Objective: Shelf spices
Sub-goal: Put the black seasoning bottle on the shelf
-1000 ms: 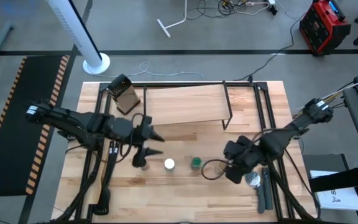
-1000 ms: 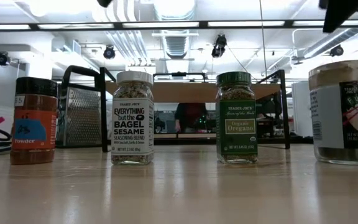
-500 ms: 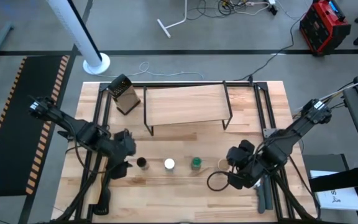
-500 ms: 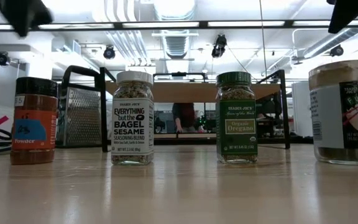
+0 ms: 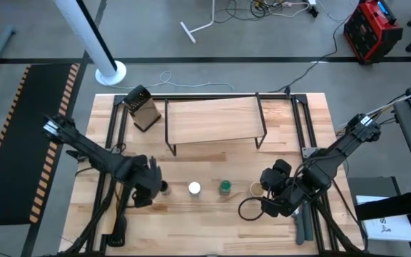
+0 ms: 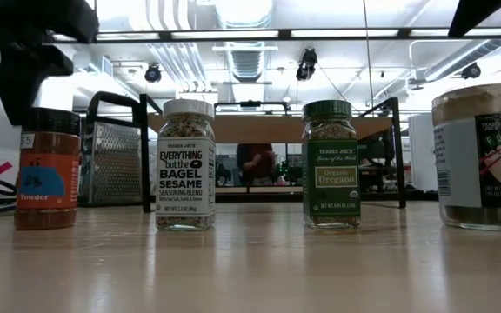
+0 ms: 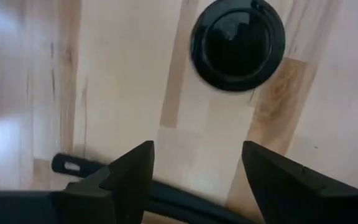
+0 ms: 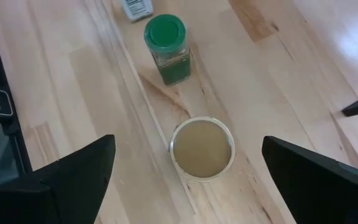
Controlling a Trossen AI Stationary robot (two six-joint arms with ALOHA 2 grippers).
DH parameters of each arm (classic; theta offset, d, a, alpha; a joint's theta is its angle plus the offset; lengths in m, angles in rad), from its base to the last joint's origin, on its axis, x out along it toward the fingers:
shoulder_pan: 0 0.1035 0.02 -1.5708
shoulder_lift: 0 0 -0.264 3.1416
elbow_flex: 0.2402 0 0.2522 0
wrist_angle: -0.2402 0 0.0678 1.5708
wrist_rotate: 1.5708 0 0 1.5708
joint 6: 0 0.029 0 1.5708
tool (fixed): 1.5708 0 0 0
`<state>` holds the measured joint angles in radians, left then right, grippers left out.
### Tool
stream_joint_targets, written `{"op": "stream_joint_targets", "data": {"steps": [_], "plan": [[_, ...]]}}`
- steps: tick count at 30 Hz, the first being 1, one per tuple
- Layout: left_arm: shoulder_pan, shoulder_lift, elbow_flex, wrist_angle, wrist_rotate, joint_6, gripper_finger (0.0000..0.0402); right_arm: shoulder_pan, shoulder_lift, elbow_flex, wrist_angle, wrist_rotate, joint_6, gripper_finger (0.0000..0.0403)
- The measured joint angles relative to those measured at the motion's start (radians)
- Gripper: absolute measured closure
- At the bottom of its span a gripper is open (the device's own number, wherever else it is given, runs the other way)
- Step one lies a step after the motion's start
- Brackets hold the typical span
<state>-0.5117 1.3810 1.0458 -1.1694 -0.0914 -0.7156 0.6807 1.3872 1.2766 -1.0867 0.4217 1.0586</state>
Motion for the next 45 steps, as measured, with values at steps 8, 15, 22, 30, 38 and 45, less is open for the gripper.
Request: {"op": "stream_joint_targets", "data": {"steps": [8,15,22,30,38,45], "plan": [[0.000,0.105,-0.001,0.075,-0.003,0.083,0.0116,0.002,0.002,0.000,0.001,0.025,-0.004,0.0018],[0.004,0.112,-0.001,0.153,-0.064,0.132,0.0068,0.002,0.002,0.000,0.009,0.028,-0.006,0.0018],[0.030,0.112,-0.006,0.259,-0.111,0.190,0.0045,0.002,0.002,0.000,0.030,0.035,-0.016,0.0018],[0.051,0.162,-0.029,0.290,-0.100,0.211,0.0062,0.002,0.003,-0.001,0.030,0.035,-0.017,0.0018],[0.051,0.210,-0.029,0.307,-0.090,0.226,0.0083,0.002,0.003,-0.001,0.030,0.043,-0.020,0.0018],[0.051,0.265,-0.029,0.317,-0.055,0.256,0.0116,0.002,0.003,-0.001,0.031,0.043,-0.020,0.0018]]}}
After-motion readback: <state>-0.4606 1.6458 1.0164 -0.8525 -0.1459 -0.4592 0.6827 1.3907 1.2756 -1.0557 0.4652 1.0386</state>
